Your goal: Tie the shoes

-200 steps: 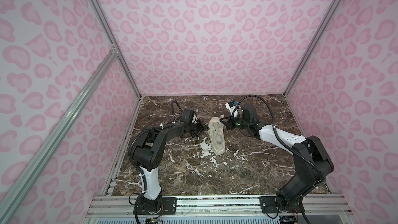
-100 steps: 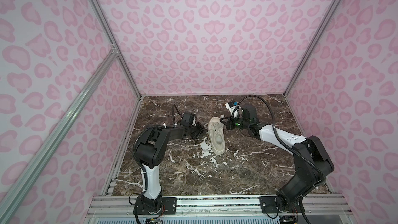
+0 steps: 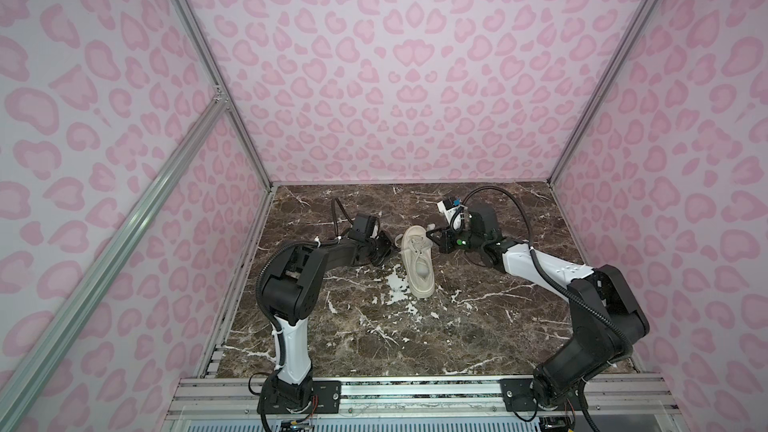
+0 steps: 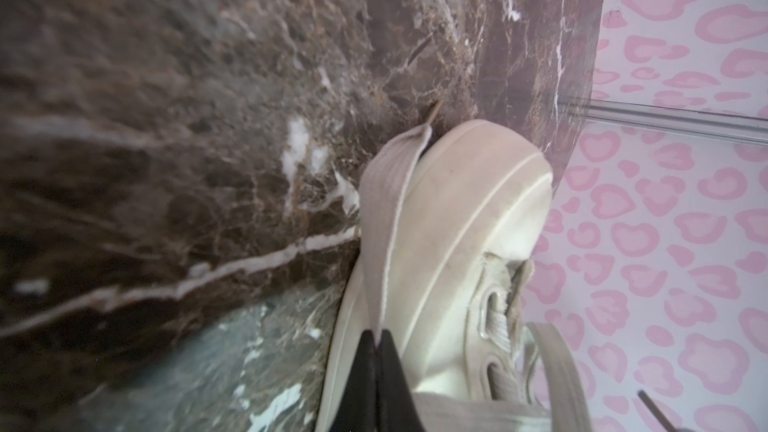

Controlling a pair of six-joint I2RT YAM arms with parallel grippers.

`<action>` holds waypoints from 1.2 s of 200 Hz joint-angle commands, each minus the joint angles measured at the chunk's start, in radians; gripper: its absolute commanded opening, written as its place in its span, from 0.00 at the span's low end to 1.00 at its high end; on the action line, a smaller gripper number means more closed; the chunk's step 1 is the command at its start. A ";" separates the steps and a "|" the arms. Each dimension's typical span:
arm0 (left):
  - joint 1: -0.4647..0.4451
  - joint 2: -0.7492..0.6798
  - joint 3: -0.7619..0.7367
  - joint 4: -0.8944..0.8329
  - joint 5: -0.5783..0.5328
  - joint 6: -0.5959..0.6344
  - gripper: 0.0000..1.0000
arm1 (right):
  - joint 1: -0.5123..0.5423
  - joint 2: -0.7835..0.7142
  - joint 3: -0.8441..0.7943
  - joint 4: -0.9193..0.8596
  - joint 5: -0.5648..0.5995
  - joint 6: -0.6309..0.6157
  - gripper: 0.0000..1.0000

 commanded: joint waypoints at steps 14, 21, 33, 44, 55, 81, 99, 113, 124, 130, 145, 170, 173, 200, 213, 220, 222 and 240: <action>0.003 -0.062 0.047 -0.138 -0.082 0.121 0.03 | -0.003 -0.024 -0.024 0.036 0.031 0.011 0.01; 0.005 -0.073 0.057 -0.164 -0.094 0.143 0.03 | -0.006 -0.034 -0.031 0.037 0.038 0.012 0.01; 0.003 -0.093 0.066 -0.213 -0.123 0.178 0.03 | -0.010 -0.053 -0.048 0.036 0.056 0.015 0.01; 0.006 -0.110 0.072 -0.256 -0.160 0.211 0.03 | -0.018 -0.076 -0.070 0.038 0.070 0.021 0.01; 0.010 -0.124 0.078 -0.300 -0.189 0.245 0.03 | -0.026 -0.099 -0.093 0.041 0.081 0.024 0.01; 0.018 -0.160 0.089 -0.372 -0.233 0.306 0.03 | -0.051 -0.156 -0.142 0.032 0.098 0.032 0.01; 0.018 -0.188 0.099 -0.424 -0.276 0.353 0.03 | -0.067 -0.205 -0.170 0.011 0.128 0.030 0.01; 0.018 -0.203 0.091 -0.433 -0.296 0.382 0.03 | -0.079 -0.243 -0.191 -0.007 0.143 0.022 0.01; 0.019 -0.205 0.090 -0.446 -0.307 0.403 0.03 | -0.090 -0.268 -0.200 -0.025 0.162 0.017 0.01; 0.020 -0.202 0.098 -0.461 -0.315 0.417 0.03 | -0.096 -0.280 -0.206 -0.035 0.172 0.016 0.01; 0.021 -0.196 0.117 -0.494 -0.340 0.450 0.03 | -0.111 -0.313 -0.224 -0.056 0.212 0.020 0.01; 0.027 -0.191 0.143 -0.518 -0.345 0.478 0.03 | -0.140 -0.357 -0.259 -0.080 0.277 0.030 0.00; 0.027 -0.188 0.149 -0.524 -0.345 0.483 0.03 | -0.144 -0.361 -0.262 -0.086 0.286 0.033 0.00; 0.032 -0.183 0.189 -0.557 -0.361 0.510 0.03 | -0.193 -0.392 -0.265 -0.169 0.407 0.066 0.00; 0.034 -0.180 0.200 -0.567 -0.365 0.516 0.03 | -0.224 -0.404 -0.270 -0.196 0.442 0.079 0.00; 0.036 -0.177 0.204 -0.572 -0.367 0.519 0.03 | -0.243 -0.410 -0.276 -0.203 0.448 0.095 0.00; 0.037 -0.177 0.205 -0.573 -0.367 0.520 0.03 | -0.250 -0.412 -0.279 -0.203 0.446 0.100 0.00; 0.039 -0.176 0.203 -0.576 -0.372 0.526 0.03 | -0.283 -0.426 -0.307 -0.189 0.423 0.129 0.00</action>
